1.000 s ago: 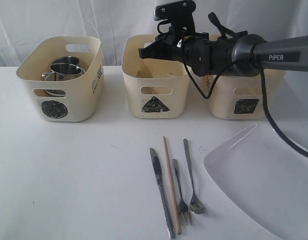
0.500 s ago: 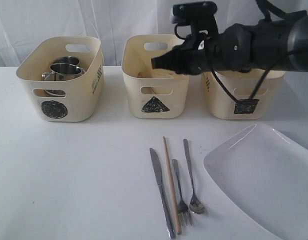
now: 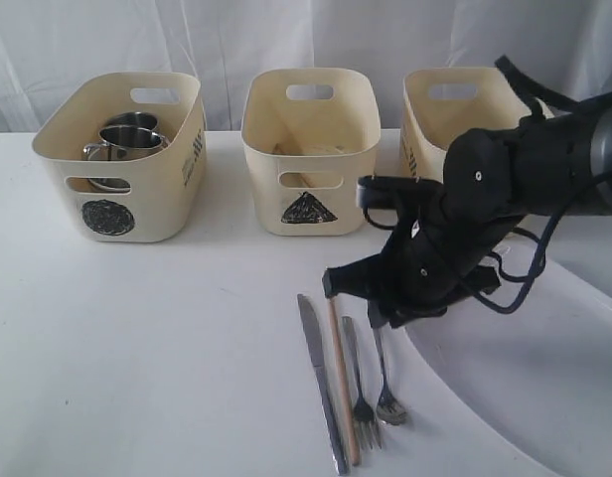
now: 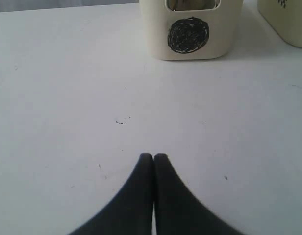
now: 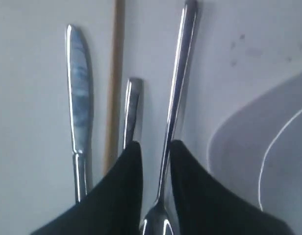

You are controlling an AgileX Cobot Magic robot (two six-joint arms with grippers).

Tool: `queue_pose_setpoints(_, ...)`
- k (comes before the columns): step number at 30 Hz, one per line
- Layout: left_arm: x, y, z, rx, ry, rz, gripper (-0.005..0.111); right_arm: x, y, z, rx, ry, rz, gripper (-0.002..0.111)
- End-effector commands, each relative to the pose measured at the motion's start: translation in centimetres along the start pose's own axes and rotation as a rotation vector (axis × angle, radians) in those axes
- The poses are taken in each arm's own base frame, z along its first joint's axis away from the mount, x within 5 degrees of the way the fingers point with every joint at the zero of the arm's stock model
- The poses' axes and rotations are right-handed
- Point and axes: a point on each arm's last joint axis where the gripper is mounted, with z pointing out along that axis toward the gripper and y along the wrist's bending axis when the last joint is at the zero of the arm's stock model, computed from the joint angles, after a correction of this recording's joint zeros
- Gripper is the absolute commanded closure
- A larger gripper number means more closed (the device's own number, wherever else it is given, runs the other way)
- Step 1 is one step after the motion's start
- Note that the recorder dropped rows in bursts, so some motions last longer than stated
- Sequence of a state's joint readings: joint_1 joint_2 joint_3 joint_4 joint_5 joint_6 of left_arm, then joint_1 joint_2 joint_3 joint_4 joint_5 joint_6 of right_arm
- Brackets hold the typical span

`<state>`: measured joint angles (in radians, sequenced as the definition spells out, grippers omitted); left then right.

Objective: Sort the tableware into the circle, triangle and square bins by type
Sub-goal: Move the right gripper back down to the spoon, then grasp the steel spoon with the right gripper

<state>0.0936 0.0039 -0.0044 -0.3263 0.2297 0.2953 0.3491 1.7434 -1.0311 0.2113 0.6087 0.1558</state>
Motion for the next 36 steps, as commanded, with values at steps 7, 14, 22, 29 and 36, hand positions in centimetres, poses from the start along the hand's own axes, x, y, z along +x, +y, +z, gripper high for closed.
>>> queue_pose_setpoints(7, 0.13, -0.03, 0.03, 0.001, 0.001, -0.012, 0.106, 2.25, 1.04, 0.75, 0.006, 0.134, -0.023, 0.08)
queue_pose_setpoints(14, 0.13, -0.03, 0.03, 0.001, 0.001, -0.012, 0.106, 2.22, 1.11, 0.77, 0.004, 0.128, -0.025, 0.074)
queue_pose_setpoints(22, 0.13, -0.03, 0.03, 0.001, 0.001, -0.012, 0.106, 1.86, 1.04, 0.84, 0.013, 0.084, 0.041, 0.074)
queue_pose_setpoints(29, 0.13, -0.03, 0.03, 0.001, 0.001, -0.012, 0.106, 1.73, 0.84, 1.05, 0.035, 0.071, 0.084, 0.074)
queue_pose_setpoints(36, 0.13, -0.03, 0.03, 0.001, 0.001, -0.012, 0.106, 1.76, 0.43, 1.6, 0.077, 0.077, 0.117, 0.074)
